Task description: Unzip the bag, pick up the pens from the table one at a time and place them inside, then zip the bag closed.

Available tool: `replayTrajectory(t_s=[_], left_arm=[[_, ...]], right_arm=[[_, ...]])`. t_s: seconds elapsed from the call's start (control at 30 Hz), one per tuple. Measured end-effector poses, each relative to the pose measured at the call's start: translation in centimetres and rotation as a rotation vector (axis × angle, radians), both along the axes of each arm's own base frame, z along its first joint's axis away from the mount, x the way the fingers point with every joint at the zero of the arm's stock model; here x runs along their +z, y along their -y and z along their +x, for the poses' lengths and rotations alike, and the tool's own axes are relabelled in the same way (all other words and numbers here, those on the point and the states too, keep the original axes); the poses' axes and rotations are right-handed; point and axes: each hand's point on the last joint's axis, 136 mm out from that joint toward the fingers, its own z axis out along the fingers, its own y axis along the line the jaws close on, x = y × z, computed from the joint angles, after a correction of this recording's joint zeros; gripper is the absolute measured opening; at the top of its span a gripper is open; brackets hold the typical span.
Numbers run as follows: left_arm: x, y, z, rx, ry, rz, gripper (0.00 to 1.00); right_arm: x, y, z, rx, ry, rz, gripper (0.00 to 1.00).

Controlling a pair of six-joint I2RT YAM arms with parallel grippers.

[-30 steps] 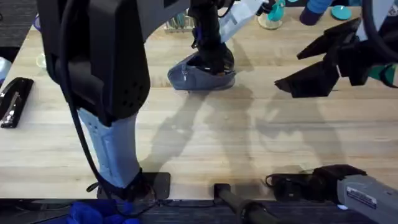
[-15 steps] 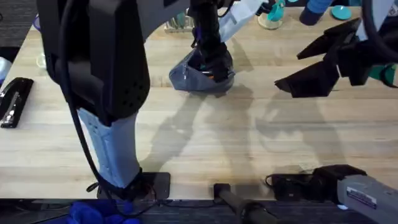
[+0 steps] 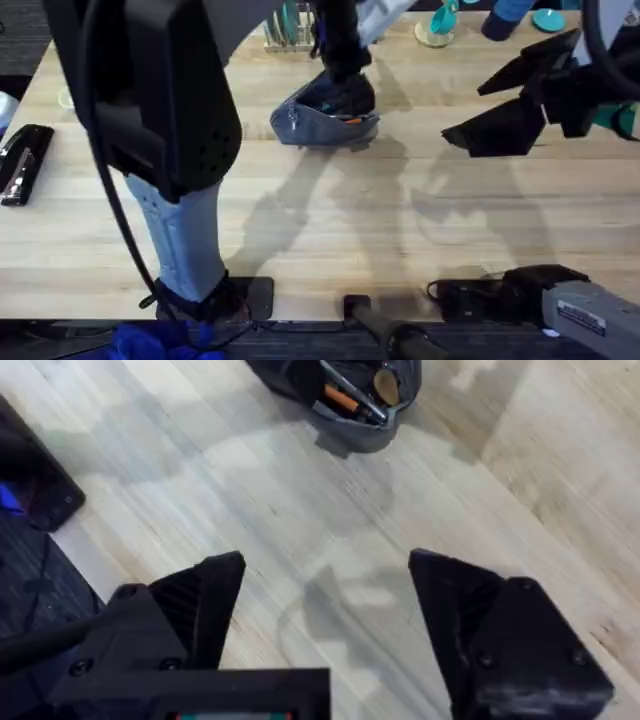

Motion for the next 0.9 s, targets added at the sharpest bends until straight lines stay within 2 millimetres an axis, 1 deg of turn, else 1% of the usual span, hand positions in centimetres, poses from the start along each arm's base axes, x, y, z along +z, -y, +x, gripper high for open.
replayTrajectory(t_s=[0.2, 0.33, 0.5, 0.77, 0.83, 0.9], left_arm=[[4.5, 0.6, 1.1, 0.022, 0.070, -0.042, 0.994], [6.4, 0.7, 1.2, 0.039, 0.093, -0.059, 0.995], [7.6, 0.6, 1.2, 0.059, 0.101, -0.070, 0.995], [7.5, -0.2, 0.7, 0.087, 0.084, -0.031, 0.995], [8.2, -0.5, 0.4, 0.092, 0.092, -0.033, 0.995], [9.4, -0.8, 0.2, 0.096, 0.116, -0.045, 0.995]], right_arm=[[0.0, 0.0, 0.0, 0.000, 0.000, 0.000, 0.997], [0.0, 0.0, 0.0, 0.000, 0.000, 0.000, 0.997], [0.0, 0.0, 0.0, 0.000, 0.000, 0.000, 0.995], [0.0, 0.0, 0.0, 0.000, 0.000, 0.000, 0.998], [0.0, 0.0, 0.0, 0.000, 0.000, 0.000, 0.997], [0.0, 0.0, 0.0, 0.000, 0.000, 0.000, 0.997]])
